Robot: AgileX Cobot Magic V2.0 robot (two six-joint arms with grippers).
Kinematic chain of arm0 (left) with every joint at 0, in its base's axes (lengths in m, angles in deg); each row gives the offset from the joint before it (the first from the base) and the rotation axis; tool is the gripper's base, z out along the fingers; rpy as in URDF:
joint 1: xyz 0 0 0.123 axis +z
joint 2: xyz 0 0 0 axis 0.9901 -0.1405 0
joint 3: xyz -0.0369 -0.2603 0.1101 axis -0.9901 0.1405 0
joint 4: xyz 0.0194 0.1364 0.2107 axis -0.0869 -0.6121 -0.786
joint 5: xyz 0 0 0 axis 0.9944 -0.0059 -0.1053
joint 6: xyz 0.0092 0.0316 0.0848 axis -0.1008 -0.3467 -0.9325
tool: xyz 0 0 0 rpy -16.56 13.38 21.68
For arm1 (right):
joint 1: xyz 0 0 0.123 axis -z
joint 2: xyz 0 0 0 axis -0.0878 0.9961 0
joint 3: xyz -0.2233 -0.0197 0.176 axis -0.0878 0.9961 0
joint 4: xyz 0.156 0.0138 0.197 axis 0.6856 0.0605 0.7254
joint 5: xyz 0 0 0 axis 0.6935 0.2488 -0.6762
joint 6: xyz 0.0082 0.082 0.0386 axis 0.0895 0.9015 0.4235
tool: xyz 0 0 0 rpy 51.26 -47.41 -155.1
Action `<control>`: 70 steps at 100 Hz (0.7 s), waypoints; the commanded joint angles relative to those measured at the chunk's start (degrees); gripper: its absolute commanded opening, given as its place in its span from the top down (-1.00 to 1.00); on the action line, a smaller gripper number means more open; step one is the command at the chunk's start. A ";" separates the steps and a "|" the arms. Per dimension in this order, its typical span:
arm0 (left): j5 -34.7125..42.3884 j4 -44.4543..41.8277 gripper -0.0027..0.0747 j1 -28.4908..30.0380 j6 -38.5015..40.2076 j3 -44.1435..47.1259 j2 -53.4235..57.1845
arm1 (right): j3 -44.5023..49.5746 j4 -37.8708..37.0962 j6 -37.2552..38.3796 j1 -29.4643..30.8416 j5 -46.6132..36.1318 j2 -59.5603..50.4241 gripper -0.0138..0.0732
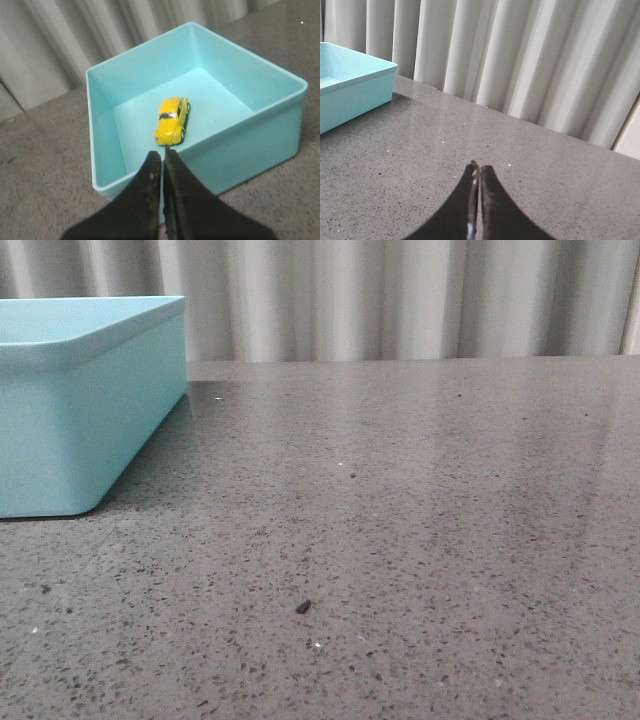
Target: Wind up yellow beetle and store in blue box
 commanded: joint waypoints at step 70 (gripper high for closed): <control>26.28 -5.41 0.99 1.84 31.58 32.00 11.08 | -1.11 -0.93 -0.32 -0.12 -4.75 0.94 0.78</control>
